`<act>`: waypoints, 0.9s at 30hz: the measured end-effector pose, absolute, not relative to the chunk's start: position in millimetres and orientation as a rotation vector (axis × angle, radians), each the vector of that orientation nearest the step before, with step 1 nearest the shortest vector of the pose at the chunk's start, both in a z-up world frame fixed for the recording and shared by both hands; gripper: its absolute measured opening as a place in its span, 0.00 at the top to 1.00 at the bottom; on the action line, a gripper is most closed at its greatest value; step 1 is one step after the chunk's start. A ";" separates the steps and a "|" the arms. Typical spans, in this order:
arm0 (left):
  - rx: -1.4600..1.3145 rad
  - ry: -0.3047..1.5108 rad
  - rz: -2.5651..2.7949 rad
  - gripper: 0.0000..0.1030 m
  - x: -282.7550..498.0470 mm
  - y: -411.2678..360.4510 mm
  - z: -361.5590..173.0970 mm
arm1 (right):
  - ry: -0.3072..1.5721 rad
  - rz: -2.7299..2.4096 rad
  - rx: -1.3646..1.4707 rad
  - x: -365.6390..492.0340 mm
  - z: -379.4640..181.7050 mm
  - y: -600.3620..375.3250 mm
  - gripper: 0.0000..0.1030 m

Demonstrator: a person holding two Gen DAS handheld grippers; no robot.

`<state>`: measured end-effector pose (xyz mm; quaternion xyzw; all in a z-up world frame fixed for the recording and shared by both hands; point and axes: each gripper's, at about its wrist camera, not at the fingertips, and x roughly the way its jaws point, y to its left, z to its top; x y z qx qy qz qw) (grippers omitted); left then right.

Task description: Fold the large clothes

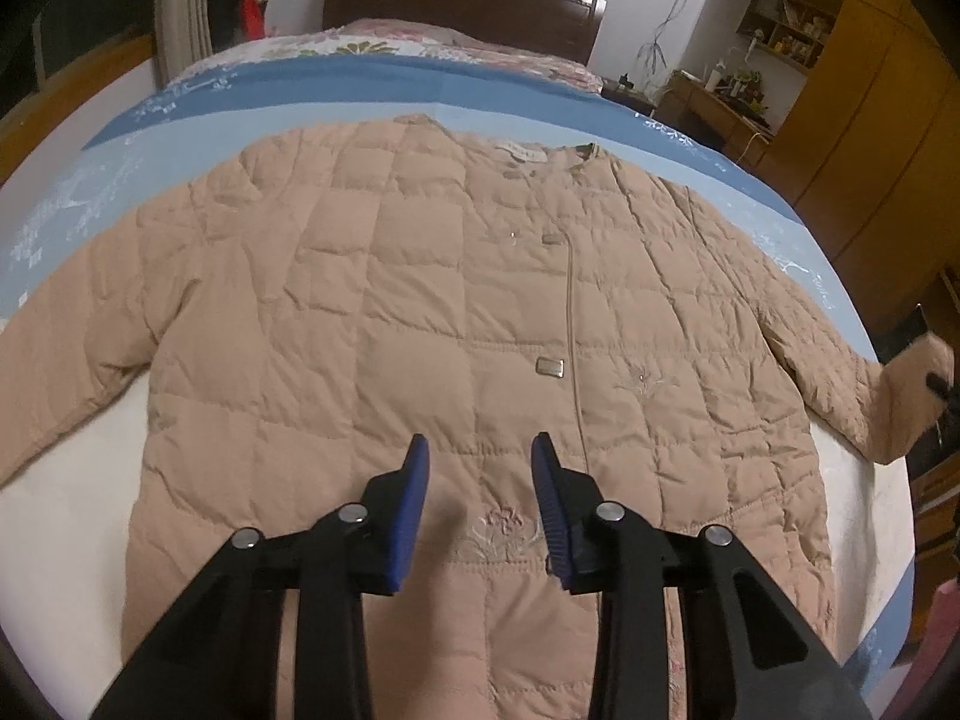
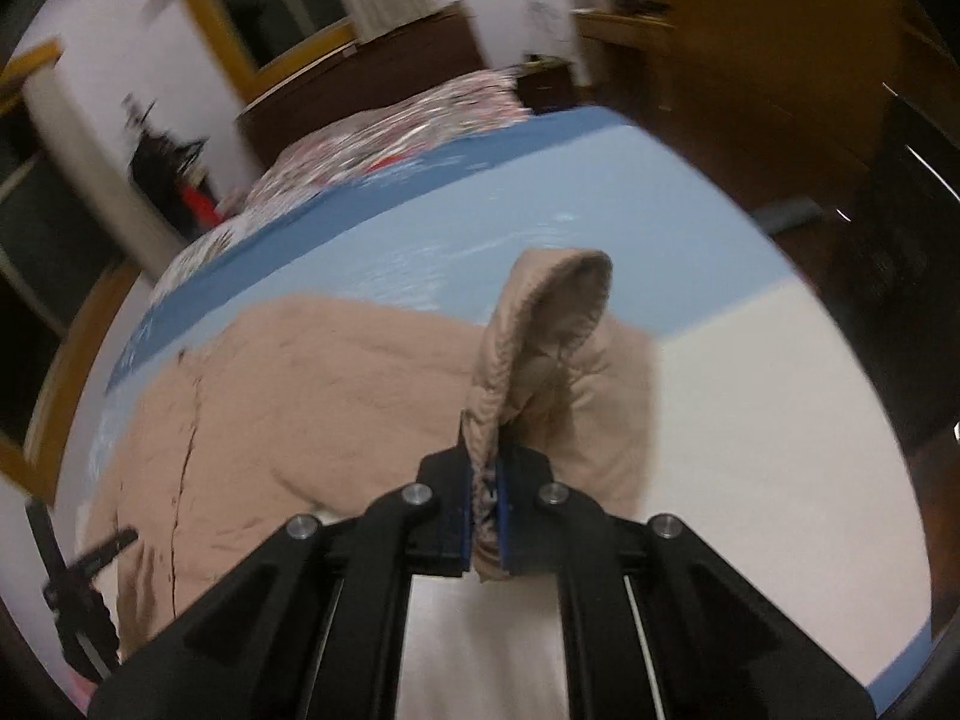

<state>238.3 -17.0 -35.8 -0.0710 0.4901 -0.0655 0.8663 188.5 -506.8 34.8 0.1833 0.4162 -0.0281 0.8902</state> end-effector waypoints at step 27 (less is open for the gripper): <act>-0.240 1.055 -0.416 0.54 325.5 -109.5 -35.1 | 0.932 0.190 0.248 246.0 2.2 -373.7 0.59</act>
